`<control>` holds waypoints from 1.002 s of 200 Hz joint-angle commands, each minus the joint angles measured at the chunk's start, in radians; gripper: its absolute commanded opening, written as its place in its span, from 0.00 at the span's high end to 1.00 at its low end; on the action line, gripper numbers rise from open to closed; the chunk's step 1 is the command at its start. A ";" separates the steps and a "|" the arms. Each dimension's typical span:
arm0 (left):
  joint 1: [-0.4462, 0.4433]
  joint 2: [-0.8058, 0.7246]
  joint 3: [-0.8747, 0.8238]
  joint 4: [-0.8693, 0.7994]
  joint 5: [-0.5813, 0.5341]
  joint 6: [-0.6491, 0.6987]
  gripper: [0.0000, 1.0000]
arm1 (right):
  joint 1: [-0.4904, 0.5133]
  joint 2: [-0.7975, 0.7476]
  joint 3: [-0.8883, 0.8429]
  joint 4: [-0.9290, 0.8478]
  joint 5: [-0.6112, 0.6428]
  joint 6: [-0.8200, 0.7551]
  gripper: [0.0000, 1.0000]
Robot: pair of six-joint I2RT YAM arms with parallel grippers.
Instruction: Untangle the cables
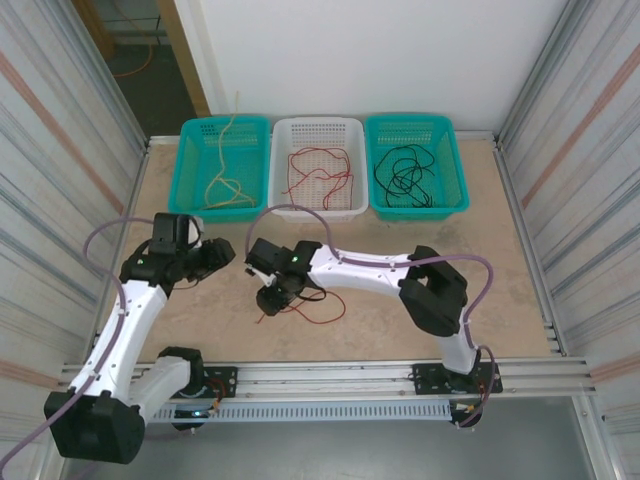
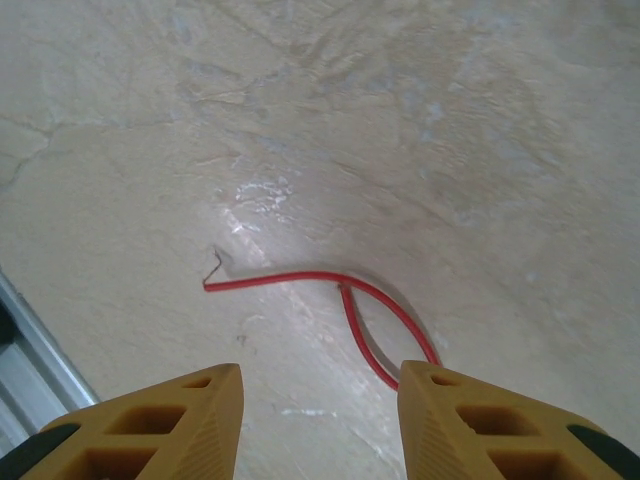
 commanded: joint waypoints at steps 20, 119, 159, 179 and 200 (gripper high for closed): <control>0.019 -0.016 -0.012 -0.021 0.032 0.012 0.53 | 0.000 0.092 0.080 -0.047 -0.024 -0.038 0.58; 0.020 -0.024 -0.021 -0.006 0.049 0.022 0.54 | -0.006 0.182 0.138 -0.046 0.003 -0.013 0.70; 0.020 -0.022 -0.022 0.003 0.054 0.023 0.54 | -0.010 0.184 0.117 -0.043 0.005 -0.002 0.69; 0.020 -0.020 -0.021 0.006 0.055 0.023 0.54 | -0.009 0.182 0.112 -0.037 0.006 0.000 0.82; 0.019 -0.018 -0.017 0.006 0.057 0.023 0.55 | -0.011 0.174 0.108 -0.029 0.017 0.003 0.90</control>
